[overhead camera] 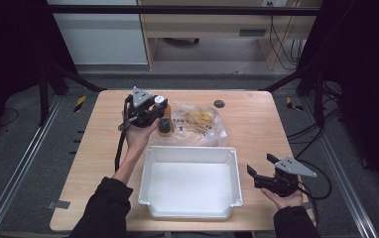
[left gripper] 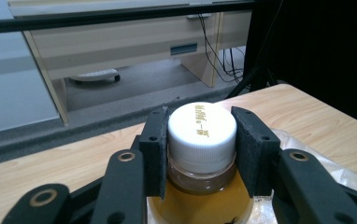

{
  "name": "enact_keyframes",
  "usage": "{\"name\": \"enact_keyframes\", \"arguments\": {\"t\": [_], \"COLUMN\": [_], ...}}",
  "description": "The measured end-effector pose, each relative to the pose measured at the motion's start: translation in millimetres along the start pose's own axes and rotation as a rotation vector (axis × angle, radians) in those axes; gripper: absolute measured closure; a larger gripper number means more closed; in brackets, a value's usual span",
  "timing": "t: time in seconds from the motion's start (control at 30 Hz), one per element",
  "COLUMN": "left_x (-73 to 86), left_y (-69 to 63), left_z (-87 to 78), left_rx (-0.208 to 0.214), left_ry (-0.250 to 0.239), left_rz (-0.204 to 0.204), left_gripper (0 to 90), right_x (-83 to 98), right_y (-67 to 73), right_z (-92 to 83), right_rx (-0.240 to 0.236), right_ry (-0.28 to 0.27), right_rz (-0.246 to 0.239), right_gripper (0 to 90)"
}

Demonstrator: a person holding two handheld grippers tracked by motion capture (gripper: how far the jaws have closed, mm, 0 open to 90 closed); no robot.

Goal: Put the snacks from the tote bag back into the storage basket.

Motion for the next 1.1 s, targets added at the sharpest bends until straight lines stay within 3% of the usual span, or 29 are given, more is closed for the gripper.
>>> {"name": "enact_keyframes", "arguments": {"t": [0.63,1.1], "left_x": [-33.9,-41.7], "left_y": [-4.7,-19.4], "left_z": [-21.2,-41.0], "left_rx": [-0.008,0.023], "left_ry": [-0.063,-0.086], "left_rz": [0.012,0.030], "left_gripper": [58.8,58.8], "right_x": [-0.4,-0.2], "right_y": [0.0,0.1], "right_z": [-0.5,-0.3], "right_rx": [-0.001,0.001], "right_ry": [-0.001,0.000], "right_rz": [0.001,0.000], "right_gripper": [16.1,16.2]}}
Point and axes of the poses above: each handheld gripper's, and its own axes: z roughly forward along the jaws, x roughly out of its underside, y roughly to its left, the point moved 1 cm from there along z, roughly forward along the jaws, and after that the axes turned 10 degrees about x, right-handed, at the moved point
